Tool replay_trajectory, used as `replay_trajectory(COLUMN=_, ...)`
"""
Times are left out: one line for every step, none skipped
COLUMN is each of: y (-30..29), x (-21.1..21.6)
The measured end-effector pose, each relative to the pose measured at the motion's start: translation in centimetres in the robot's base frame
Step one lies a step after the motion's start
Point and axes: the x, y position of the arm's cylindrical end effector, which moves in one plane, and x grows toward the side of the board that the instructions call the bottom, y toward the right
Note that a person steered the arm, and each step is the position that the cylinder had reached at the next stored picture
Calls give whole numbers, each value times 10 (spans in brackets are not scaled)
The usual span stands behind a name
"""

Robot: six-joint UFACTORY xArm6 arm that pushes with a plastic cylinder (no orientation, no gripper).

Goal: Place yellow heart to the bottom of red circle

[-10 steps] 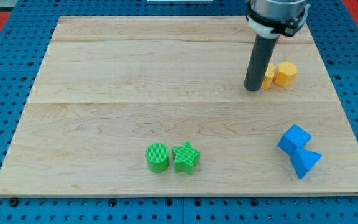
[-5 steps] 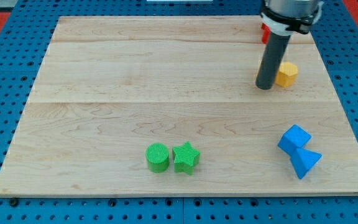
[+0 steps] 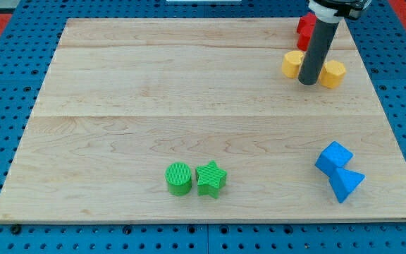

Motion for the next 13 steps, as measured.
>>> replay_trajectory(y=-23, x=-7)
replay_trajectory(y=-16, x=-42)
replay_trajectory(y=-9, x=-57)
replay_trajectory(y=-42, x=-53)
replay_trajectory(y=-112, x=-63)
replay_trajectory(y=-125, x=-91)
replay_trajectory(y=-85, x=-96)
replay_trajectory(y=-46, x=-96)
replay_trajectory(y=-29, x=-96)
replay_trajectory(y=-16, x=-96)
replay_trajectory(y=-12, x=-96)
replay_trajectory(y=-18, x=-94)
replay_trajectory(y=-27, x=-81)
